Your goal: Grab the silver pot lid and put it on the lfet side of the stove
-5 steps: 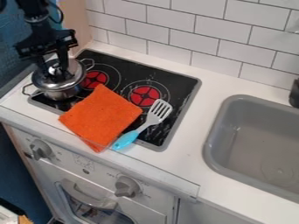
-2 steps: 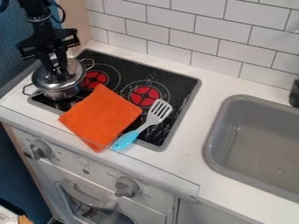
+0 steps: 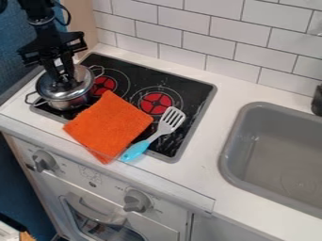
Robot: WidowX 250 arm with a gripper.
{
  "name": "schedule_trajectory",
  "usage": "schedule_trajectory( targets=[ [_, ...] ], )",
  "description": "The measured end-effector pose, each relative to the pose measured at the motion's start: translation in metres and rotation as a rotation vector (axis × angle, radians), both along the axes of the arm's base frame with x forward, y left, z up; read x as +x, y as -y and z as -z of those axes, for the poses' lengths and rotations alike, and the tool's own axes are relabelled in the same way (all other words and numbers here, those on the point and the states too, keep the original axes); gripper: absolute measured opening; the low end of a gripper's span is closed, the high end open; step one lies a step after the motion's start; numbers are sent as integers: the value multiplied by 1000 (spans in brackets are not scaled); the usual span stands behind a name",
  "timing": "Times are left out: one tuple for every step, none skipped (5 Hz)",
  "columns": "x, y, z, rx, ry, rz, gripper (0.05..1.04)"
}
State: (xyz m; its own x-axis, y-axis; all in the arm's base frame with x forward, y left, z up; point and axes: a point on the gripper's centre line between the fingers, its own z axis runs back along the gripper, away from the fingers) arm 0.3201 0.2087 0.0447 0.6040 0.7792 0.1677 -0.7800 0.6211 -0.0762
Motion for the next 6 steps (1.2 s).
schedule_trajectory(
  targets=[
    [8, 9, -42, 9, 104, 59, 282],
    [19, 38, -49, -38, 126, 179, 282],
    [34, 80, -53, -85, 129, 318, 282],
    [62, 121, -56, -118, 165, 480, 282],
    [90, 164, -34, -152, 134, 599, 282],
    [115, 194, -19, -197, 121, 651, 282]
  ],
)
